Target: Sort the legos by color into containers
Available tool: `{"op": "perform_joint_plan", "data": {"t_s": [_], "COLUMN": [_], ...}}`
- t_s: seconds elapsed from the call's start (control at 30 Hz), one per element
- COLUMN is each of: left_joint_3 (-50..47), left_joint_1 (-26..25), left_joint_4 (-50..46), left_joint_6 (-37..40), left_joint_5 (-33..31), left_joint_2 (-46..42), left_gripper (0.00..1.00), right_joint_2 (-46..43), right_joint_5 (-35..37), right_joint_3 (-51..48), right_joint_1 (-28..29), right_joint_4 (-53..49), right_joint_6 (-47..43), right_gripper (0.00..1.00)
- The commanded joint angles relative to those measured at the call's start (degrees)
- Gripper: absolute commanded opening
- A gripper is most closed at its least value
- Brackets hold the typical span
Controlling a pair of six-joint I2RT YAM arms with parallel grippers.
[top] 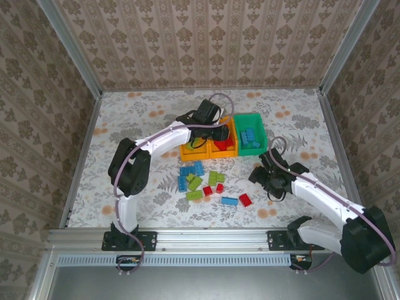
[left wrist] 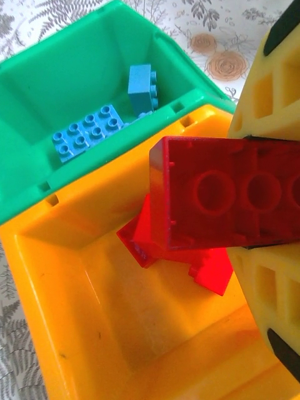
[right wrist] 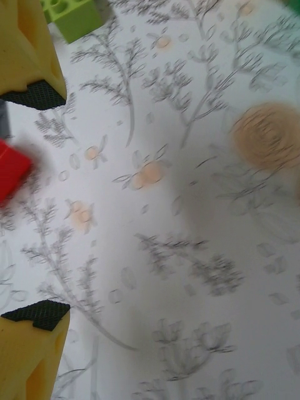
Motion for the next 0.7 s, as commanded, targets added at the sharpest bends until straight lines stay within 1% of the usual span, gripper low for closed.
{"op": "perform_joint_plan", "data": {"t_s": [0.0, 0.1, 0.2, 0.33, 0.43, 0.57, 0.67], "left_joint_3": [2.94, 3.69, 4.17, 4.15, 3.75, 2.38, 1.65], "left_joint_1": [0.48, 0.55, 0.74, 1.07, 1.08, 1.13, 1.08], "left_joint_4": [-1.37, -1.99, -2.93, -3.89, -4.49, -4.48, -4.24], "left_joint_6": [0.65, 0.7, 0.82, 0.53, 0.26, -0.09, -0.31], "left_joint_5": [-0.02, -1.41, -2.95, -4.0, -4.58, -5.2, -5.15], "left_joint_2": [0.95, 1.55, 1.89, 1.67, 1.21, 0.06, -0.77], "left_gripper": [0.36, 0.37, 0.39, 0.46, 0.51, 0.59, 0.63], "right_joint_2": [-4.29, -6.26, -5.44, -3.7, -3.41, -3.39, -2.66], "right_joint_5": [-4.22, -6.22, -6.63, -4.39, -3.58, -4.07, -3.68], "right_joint_3": [-3.34, -4.7, -4.15, -3.27, -3.3, -4.43, -4.27], "right_joint_1": [0.95, 2.06, 4.37, 8.29, 9.97, 11.62, 13.21], "right_joint_4": [-3.06, -1.48, -1.53, -1.39, -0.54, 2.25, 2.57], "right_joint_6": [6.5, 6.83, 3.95, -1.59, -4.84, -6.64, -7.78], "right_gripper": [0.83, 0.82, 0.82, 0.81, 0.79, 0.76, 0.76]}}
